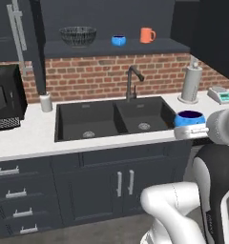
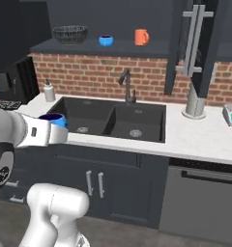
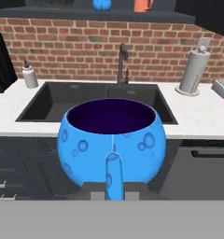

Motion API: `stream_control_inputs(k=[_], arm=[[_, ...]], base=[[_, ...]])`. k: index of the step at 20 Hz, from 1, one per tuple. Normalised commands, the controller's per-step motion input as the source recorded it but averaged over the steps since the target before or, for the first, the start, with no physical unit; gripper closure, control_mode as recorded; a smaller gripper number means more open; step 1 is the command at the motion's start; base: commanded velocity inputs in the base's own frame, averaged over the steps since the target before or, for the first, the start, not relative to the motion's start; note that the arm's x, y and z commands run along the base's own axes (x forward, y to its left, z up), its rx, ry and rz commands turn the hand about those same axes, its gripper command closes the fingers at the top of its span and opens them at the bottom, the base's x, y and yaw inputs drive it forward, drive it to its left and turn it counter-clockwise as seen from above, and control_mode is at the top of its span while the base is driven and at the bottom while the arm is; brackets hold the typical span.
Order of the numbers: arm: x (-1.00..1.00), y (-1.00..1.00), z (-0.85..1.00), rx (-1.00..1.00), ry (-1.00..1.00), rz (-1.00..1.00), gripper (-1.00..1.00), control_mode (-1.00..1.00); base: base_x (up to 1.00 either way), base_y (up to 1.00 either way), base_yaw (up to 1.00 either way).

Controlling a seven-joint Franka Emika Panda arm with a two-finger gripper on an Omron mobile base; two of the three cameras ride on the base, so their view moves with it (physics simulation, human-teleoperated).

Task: Gather all objects into one cabinet and sort the glasses and bowls to opposite sides.

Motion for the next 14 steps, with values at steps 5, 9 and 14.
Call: stream_control_inputs(k=[5, 9, 14], arm=[[0.0, 0.0, 0.0, 0.0, 0.0, 0.0, 1.0, 1.0], [0.0, 0.0, 0.0, 0.0, 0.0, 0.0, 1.0, 1.0], [0.0, 0.0, 0.0, 0.0, 0.0, 0.0, 1.0, 1.0]], base=[[0.61, 0.22, 0.0], [0.64, 0.0, 0.0], [0.54, 0.0, 0.0]])
